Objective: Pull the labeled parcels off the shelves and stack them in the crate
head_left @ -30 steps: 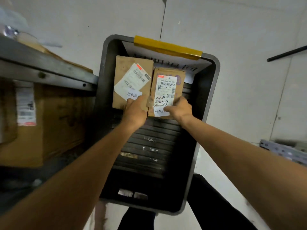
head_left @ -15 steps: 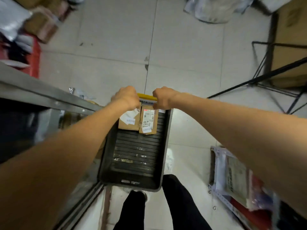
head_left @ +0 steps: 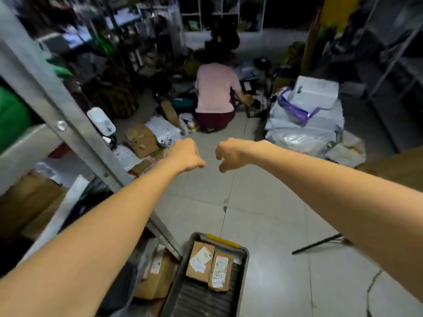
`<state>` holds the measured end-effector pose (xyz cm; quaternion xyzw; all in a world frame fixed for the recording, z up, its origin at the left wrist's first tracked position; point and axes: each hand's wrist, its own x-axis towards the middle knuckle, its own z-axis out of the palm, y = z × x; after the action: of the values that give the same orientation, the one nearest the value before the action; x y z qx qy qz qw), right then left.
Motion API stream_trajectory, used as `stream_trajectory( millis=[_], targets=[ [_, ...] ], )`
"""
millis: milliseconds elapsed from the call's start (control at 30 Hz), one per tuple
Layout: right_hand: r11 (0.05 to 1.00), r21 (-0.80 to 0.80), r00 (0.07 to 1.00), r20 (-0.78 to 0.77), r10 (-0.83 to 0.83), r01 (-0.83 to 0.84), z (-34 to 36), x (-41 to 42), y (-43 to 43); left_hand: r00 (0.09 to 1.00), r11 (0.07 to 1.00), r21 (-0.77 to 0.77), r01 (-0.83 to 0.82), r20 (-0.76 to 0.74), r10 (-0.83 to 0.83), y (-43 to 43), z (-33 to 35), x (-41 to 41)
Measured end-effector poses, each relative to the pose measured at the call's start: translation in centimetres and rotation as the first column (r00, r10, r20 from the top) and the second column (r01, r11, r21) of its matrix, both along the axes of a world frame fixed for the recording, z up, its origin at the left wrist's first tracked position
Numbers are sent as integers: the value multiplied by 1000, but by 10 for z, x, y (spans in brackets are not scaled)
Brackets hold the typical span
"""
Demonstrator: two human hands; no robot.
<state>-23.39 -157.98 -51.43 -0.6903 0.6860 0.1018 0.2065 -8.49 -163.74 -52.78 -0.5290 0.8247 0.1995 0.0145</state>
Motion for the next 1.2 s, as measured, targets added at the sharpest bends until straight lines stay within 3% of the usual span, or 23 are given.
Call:
stream_trajectory(
  millis=[300, 600, 767, 900, 1000, 1067, 1200],
  targets=[
    [981, -55, 982, -53, 181, -184, 52, 66, 47, 978, 978, 8, -208, -17, 209, 73, 42, 98],
    [889, -85, 893, -58, 446, -450, 70, 188, 159, 902, 910, 46, -411, -121, 414, 236, 37, 214],
    [702, -42, 701, -122, 703, -711, 84, 294, 235, 797, 796, 77, -600, -23, 603, 353, 49, 310],
    [522, -104, 528, -40, 848, -846, 107, 382, 297, 656, 658, 53, -751, -46, 753, 438, 91, 385],
    [413, -89, 413, 15, 910, -906, 115, 442, 347, 555, 551, 98, -828, 14, 832, 503, 109, 425],
    [291, -73, 291, 15, 957, -954, 122, 475, 383, 468, 461, 120, -879, 35, 883, 548, 116, 446],
    [119, -136, 112, 58, 992, -984, 137, 520, 452, 281, 277, 71, -958, 56, 958, 640, 129, 488]
  ],
)
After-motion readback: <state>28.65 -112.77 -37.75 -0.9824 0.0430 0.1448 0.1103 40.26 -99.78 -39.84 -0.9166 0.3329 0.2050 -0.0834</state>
